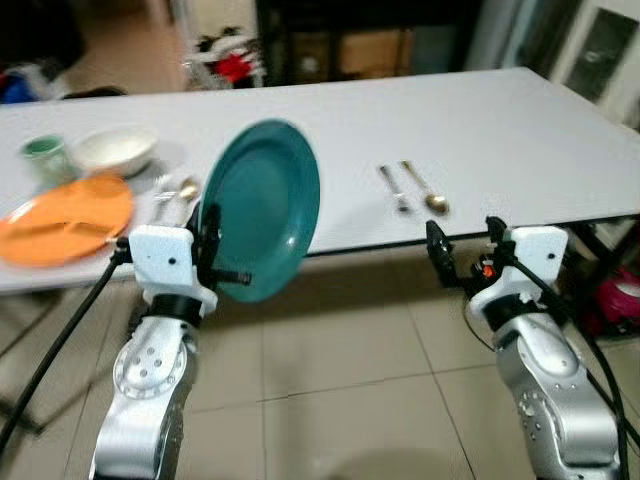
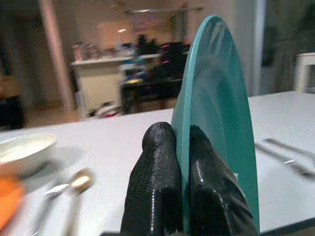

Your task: Setting the table

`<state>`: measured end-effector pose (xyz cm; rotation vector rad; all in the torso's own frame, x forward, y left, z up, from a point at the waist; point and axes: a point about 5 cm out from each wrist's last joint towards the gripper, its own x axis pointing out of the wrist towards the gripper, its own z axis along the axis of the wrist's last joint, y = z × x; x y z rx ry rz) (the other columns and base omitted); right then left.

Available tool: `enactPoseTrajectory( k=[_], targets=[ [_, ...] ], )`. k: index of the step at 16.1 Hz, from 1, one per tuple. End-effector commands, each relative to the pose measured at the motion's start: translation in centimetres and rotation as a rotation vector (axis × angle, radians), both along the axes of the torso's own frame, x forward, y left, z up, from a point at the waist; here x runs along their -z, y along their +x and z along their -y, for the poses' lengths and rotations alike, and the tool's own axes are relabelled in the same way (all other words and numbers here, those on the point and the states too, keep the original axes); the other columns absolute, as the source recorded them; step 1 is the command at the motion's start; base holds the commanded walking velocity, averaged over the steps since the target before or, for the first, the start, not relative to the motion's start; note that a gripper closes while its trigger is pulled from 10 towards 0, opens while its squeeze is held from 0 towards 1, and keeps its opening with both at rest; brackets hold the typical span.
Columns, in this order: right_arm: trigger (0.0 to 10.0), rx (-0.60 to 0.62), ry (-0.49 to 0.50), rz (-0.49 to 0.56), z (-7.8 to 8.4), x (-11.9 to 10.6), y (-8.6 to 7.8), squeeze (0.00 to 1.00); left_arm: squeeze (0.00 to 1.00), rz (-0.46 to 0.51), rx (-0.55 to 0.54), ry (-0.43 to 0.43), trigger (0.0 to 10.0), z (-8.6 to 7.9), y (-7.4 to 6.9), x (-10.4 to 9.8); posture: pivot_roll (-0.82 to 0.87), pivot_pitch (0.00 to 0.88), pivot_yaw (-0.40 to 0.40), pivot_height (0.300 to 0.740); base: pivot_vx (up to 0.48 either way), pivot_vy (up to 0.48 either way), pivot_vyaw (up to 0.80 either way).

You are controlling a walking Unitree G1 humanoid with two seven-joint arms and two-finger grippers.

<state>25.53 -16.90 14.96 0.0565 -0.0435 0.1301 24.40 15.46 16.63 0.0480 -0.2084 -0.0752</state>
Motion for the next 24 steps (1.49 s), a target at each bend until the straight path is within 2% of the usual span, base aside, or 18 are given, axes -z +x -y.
enactPoseTrajectory(
  k=[1,4,6,10,11,14,17,19,20,21,22,23,24],
  targets=[
    [10.0,0.022,0.002,0.009,0.8,-0.4,0.0,0.00,0.00,0.044,0.048,-0.023,10.0,1.1,0.3,-1.0,-0.14,0.000,0.060,0.740,0.345,0.000,-0.80],
    [10.0,0.019,-0.002,0.009,0.9,-0.4,-0.2,0.00,0.00,0.045,0.051,-0.041,10.0,1.0,0.4,-1.1,-0.14,0.000,0.061,0.740,0.346,0.000,-0.80],
    [10.0,0.011,0.002,0.017,1.0,-0.5,-0.3,0.00,0.00,0.044,0.033,-0.083,10.0,0.8,0.6,-1.2,-0.15,0.000,0.061,0.740,0.351,0.000,0.00],
    [10.0,-0.029,0.015,0.016,0.8,-0.8,-0.3,0.00,0.00,0.041,0.021,-0.106,10.0,0.6,0.8,-1.2,-0.15,0.000,0.059,0.740,0.347,0.000,0.00],
    [10.0,-0.085,0.034,0.015,0.6,-0.9,-0.3,0.00,0.00,0.018,-0.013,-0.125,10.0,0.2,0.9,-1.0,-0.15,0.000,0.059,0.740,0.270,0.000,0.00],
    [10.0,-0.204,0.062,0.000,0.4,-1.3,-0.4,0.00,0.00,-0.019,-0.106,-0.221,10.0,-1.1,1.2,-0.7,-0.14,0.000,0.061,0.740,0.000,0.000,0.00],
    [10.0,-0.306,0.066,-0.008,0.7,-1.8,-0.3,0.00,0.00,-0.022,-0.082,-0.390,10.0,-1.5,1.6,-1.1,-0.14,0.000,0.065,0.740,0.000,0.000,0.00],
    [10.0,-0.420,0.053,-0.032,0.4,-2.2,-0.3,0.00,0.00,-0.100,-0.020,-0.508,10.0,-0.8,2.4,-0.3,-0.13,0.000,0.062,0.740,0.000,0.000,0.00],
    [10.0,-0.484,0.040,-0.053,0.1,-2.4,-0.5,0.00,0.00,-0.152,-0.027,-0.568,10.0,-0.9,3.2,0.4,-0.13,0.000,0.060,0.740,0.000,0.000,0.00],
    [10.0,-0.500,0.038,-0.058,0.0,-2.4,-0.5,0.00,0.00,-0.177,-0.035,-0.590,10.0,-1.0,3.5,0.7,-0.13,0.000,0.060,0.740,0.000,0.000,0.00],
    [10.0,-0.531,0.032,-0.076,-0.2,-2.5,-0.6,0.00,0.00,-0.263,-0.072,-0.627,10.0,-1.2,4.5,1.8,-0.13,0.000,0.062,0.740,0.000,0.000,0.00],
    [10.0,-0.539,0.030,-0.082,-0.2,-2.5,-0.6,0.00,0.00,-0.262,-0.076,-0.640,10.0,-1.3,4.7,1.8,-0.13,0.000,0.063,0.740,0.000,0.000,0.00],
    [10.0,-0.555,0.024,-0.095,-0.2,-2.5,-0.7,0.00,0.00,-0.271,-0.091,-0.692,10.0,-1.5,5.2,2.0,-0.13,0.000,0.064,0.740,0.000,0.000,0.00]
  ],
)
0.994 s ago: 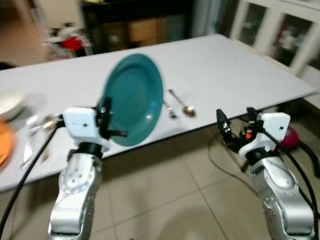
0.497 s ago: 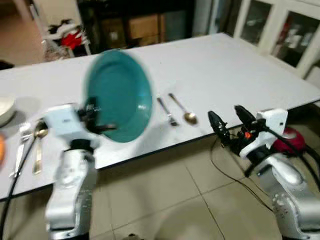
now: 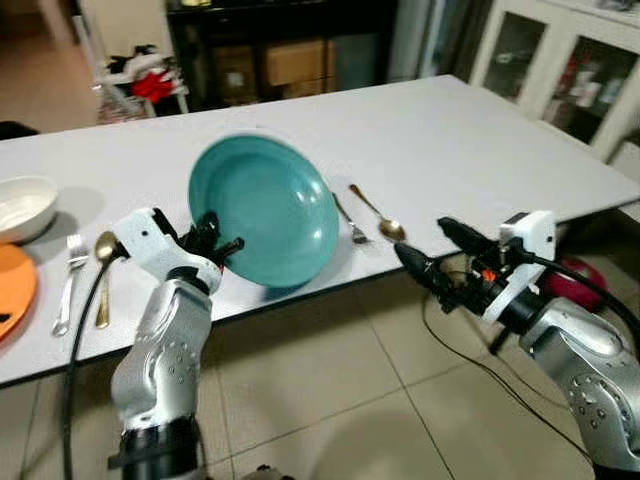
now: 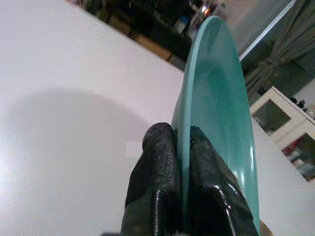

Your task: Setting the table

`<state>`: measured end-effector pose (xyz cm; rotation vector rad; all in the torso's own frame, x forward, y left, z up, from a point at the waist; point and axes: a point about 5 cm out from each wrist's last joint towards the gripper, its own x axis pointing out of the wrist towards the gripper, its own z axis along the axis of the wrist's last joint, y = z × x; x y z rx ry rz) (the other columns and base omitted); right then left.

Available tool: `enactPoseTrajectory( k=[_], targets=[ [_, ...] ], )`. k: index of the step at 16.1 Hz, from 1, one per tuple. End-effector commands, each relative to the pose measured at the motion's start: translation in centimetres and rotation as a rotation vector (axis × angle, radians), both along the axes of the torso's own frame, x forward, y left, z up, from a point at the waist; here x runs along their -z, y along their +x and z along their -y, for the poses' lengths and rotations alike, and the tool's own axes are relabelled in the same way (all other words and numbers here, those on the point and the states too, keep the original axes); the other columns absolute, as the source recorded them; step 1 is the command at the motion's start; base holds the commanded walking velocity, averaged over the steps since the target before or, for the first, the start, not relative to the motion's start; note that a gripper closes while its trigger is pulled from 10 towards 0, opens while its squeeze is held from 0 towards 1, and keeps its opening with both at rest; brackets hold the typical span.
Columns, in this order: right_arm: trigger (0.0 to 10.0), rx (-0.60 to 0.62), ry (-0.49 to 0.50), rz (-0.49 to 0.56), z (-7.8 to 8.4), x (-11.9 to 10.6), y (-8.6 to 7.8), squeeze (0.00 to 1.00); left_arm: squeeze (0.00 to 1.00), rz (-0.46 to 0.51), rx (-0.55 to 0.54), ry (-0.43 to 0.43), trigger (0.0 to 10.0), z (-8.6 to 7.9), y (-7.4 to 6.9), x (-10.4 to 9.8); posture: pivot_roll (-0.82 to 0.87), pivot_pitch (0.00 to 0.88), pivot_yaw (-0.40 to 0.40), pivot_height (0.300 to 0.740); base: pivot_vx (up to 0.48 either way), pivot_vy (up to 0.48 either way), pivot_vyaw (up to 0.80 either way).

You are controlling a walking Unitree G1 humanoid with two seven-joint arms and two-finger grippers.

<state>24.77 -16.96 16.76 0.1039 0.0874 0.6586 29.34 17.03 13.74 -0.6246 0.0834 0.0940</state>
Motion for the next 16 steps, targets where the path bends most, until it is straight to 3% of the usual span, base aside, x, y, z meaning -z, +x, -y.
enactPoseTrajectory(
  k=[1,4,11,13,16],
  targets=[
    [10.0,-0.039,-0.010,0.015,-0.1,-0.8,0.0,0.00,0.00,-0.023,-0.021,-0.067,10.0,-0.3,0.8,-0.1,-0.13,0.000,0.067,0.740,0.000,0.000,0.00],
    [10.0,-0.104,-0.055,-0.004,0.3,-0.9,-0.5,0.00,0.00,-0.127,-0.049,-0.191,10.0,-0.4,1.7,2.0,-0.14,0.000,0.070,0.740,0.000,0.000,0.00],
    [10.0,-0.274,-0.182,-0.036,0.4,-1.1,-2.0,0.00,0.00,-0.175,-0.169,-0.239,10.0,-1.5,1.8,3.3,-0.15,0.000,0.074,0.740,0.000,0.000,0.00],
    [10.0,-0.292,-0.191,-0.039,0.4,-1.1,-2.1,0.00,0.00,-0.155,-0.195,-0.299,10.0,-1.8,1.7,3.1,-0.15,0.000,0.071,0.740,0.000,0.000,0.00],
    [10.0,-0.348,-0.202,-0.067,0.1,-0.9,-2.6,0.00,0.00,-0.230,-0.221,-0.316,10.0,-2.1,1.2,4.2,-0.14,0.000,0.071,0.740,0.000,0.000,0.00]
  ],
)
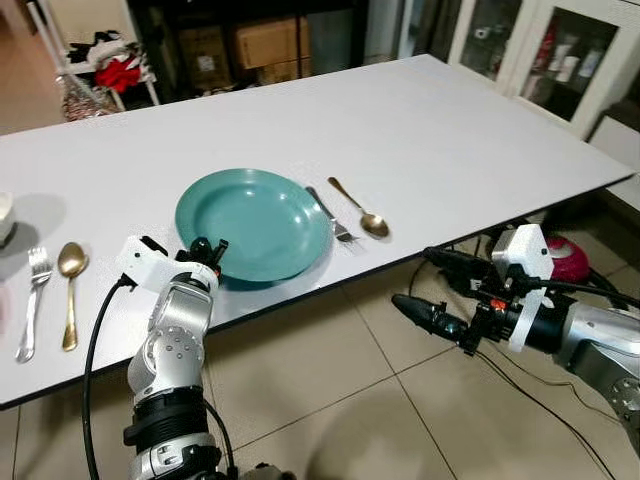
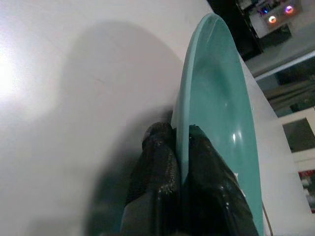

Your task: Setting the table

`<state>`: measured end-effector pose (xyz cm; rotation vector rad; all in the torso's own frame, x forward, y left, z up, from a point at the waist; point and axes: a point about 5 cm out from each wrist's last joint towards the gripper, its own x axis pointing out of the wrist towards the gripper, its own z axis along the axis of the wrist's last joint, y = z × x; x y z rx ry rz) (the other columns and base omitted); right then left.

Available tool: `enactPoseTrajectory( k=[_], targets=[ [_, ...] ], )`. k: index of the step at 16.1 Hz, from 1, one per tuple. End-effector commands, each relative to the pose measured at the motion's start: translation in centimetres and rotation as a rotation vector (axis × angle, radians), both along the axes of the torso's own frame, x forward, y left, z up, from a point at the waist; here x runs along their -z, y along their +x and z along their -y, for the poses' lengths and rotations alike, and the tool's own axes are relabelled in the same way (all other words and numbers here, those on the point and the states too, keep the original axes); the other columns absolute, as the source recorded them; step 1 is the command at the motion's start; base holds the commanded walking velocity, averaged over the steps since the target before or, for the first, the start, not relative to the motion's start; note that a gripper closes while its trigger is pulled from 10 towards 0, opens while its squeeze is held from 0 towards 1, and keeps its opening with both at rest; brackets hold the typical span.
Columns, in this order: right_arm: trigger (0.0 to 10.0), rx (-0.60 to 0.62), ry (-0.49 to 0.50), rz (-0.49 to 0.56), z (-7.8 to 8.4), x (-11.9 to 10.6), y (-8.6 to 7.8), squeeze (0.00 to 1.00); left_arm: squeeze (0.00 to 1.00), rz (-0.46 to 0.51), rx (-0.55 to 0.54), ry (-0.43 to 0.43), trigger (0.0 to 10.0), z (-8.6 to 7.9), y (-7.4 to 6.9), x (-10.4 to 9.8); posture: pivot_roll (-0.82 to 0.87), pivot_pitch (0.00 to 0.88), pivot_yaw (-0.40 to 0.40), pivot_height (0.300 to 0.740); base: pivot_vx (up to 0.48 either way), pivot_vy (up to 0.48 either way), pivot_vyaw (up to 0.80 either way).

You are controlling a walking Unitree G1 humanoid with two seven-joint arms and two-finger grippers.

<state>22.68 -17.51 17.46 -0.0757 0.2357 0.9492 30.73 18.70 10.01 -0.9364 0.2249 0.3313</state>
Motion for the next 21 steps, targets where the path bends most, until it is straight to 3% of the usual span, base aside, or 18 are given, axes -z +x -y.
enactPoseTrajectory(
  k=[1,5,6,7,8,9,10,14,15,21],
  targets=[
    [10.0,-0.051,-0.010,-0.007,-0.5,-0.2,-0.6,0.00,0.00,-0.055,-0.023,-0.007,10.0,-0.4,-0.3,0.6,-0.14,0.000,0.070,0.740,0.000,0.000,0.00],
    [10.0,-0.082,-0.049,-0.014,-0.6,0.0,-0.9,0.00,0.00,-0.141,0.020,-0.026,10.0,0.0,-0.9,1.8,-0.14,0.000,0.070,0.740,0.000,0.000,0.00],
    [10.0,-0.076,-0.057,-0.008,-0.6,0.1,-0.7,0.00,0.23,-0.170,0.072,-0.029,10.0,0.8,-1.0,2.2,-0.14,0.000,0.068,0.740,0.000,0.000,0.00],
    [10.0,-0.076,-0.059,-0.007,-0.6,0.1,-0.7,0.00,0.23,-0.177,0.080,-0.029,10.0,0.9,-1.1,2.3,-0.14,0.000,0.068,0.740,0.000,0.000,0.00],
    [10.0,-0.076,-0.062,-0.007,-0.6,0.1,-0.7,0.00,0.73,-0.194,0.114,-0.041,10.0,1.4,-1.2,2.6,-0.14,0.000,0.069,0.740,0.000,0.000,0.00],
    [10.0,-0.075,-0.061,-0.008,-0.6,0.1,-0.7,0.00,0.93,-0.200,0.123,-0.039,10.0,1.5,-1.2,2.7,-0.14,0.000,0.069,0.740,0.000,0.000,0.00],
    [10.0,-0.074,-0.059,-0.011,-0.6,0.2,-0.7,0.00,1.00,-0.217,0.122,-0.036,10.0,1.4,-1.3,3.0,-0.14,0.000,0.071,0.740,0.000,0.000,0.00],
    [10.0,-0.066,-0.051,-0.009,-0.6,0.2,-0.7,0.00,1.00,-0.215,0.097,-0.029,10.0,0.8,-1.5,3.4,-0.14,0.000,0.074,0.740,0.000,0.000,0.00],
    [10.0,-0.064,-0.047,-0.004,-0.6,0.1,-0.6,0.00,1.00,-0.169,0.081,-0.039,10.0,0.5,-1.1,3.0,-0.15,0.000,0.073,0.740,0.000,0.000,0.00],
    [10.0,-0.046,-0.038,0.018,-0.7,0.0,-0.1,0.00,1.00,-0.110,0.036,-0.027,10.0,-0.1,0.2,2.6,-0.15,0.000,0.076,0.740,0.000,0.000,0.00]
  ],
)
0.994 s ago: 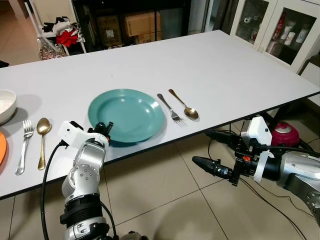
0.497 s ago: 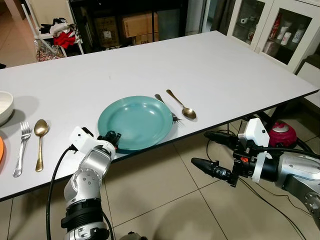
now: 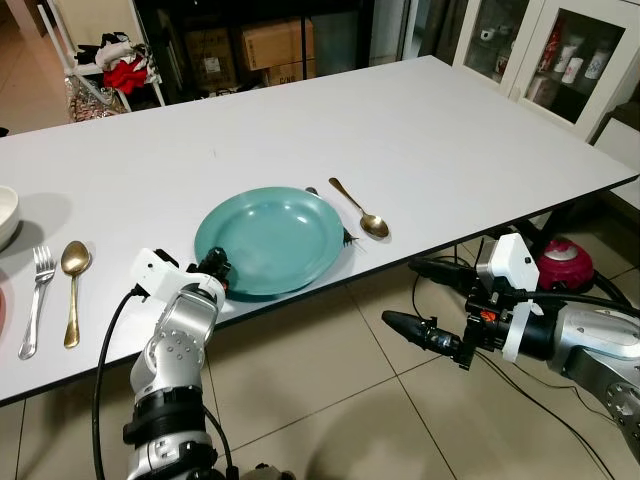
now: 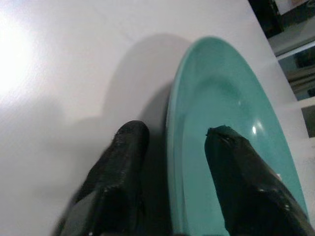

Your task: Setting the table

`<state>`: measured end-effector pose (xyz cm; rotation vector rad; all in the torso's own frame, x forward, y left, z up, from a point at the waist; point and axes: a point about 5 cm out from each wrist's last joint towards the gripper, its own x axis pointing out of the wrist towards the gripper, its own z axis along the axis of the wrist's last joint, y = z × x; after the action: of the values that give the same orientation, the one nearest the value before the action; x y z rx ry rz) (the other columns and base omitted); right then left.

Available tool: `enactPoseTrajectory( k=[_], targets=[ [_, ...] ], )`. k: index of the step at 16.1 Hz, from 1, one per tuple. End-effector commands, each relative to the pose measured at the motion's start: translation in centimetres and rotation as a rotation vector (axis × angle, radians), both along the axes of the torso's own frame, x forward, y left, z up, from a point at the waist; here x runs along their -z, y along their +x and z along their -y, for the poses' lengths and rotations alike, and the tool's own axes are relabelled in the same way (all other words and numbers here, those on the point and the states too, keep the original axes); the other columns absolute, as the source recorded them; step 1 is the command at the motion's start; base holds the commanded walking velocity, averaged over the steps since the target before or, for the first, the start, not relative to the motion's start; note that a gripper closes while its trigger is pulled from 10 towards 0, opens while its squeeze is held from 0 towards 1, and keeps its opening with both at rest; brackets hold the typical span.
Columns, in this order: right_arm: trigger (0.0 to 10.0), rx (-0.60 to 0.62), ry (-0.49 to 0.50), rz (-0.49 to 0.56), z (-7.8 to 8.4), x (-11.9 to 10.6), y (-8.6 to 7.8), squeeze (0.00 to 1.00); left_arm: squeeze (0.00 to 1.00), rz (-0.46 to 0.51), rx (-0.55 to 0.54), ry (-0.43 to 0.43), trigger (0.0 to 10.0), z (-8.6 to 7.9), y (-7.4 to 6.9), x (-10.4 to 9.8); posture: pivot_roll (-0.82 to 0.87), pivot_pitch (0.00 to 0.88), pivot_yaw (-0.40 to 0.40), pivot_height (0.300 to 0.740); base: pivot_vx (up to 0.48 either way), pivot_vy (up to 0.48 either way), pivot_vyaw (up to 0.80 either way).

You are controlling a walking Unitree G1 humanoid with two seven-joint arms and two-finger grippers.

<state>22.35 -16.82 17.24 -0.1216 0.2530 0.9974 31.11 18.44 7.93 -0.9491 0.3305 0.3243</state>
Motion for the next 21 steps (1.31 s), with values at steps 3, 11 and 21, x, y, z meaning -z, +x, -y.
enactPoseTrajectory(
  k=[3,11,21],
  targets=[
    [10.0,0.014,0.010,0.020,-0.1,-0.2,0.3,0.00,1.00,-0.023,-0.057,0.042,10.0,-1.2,0.5,0.9,-0.16,0.000,0.079,0.740,0.000,0.000,0.00],
    [10.0,0.007,0.021,0.015,-0.3,0.0,0.4,0.00,1.00,0.088,-0.178,0.227,10.0,-5.3,0.6,-0.6,-0.15,0.000,0.069,0.740,0.000,0.000,0.00],
    [10.0,0.445,0.109,0.203,-1.0,0.0,2.7,0.00,0.00,0.520,0.225,0.918,10.0,-2.5,-3.8,-9.8,-0.11,0.000,0.074,0.740,0.000,0.000,0.00]
  ],
)
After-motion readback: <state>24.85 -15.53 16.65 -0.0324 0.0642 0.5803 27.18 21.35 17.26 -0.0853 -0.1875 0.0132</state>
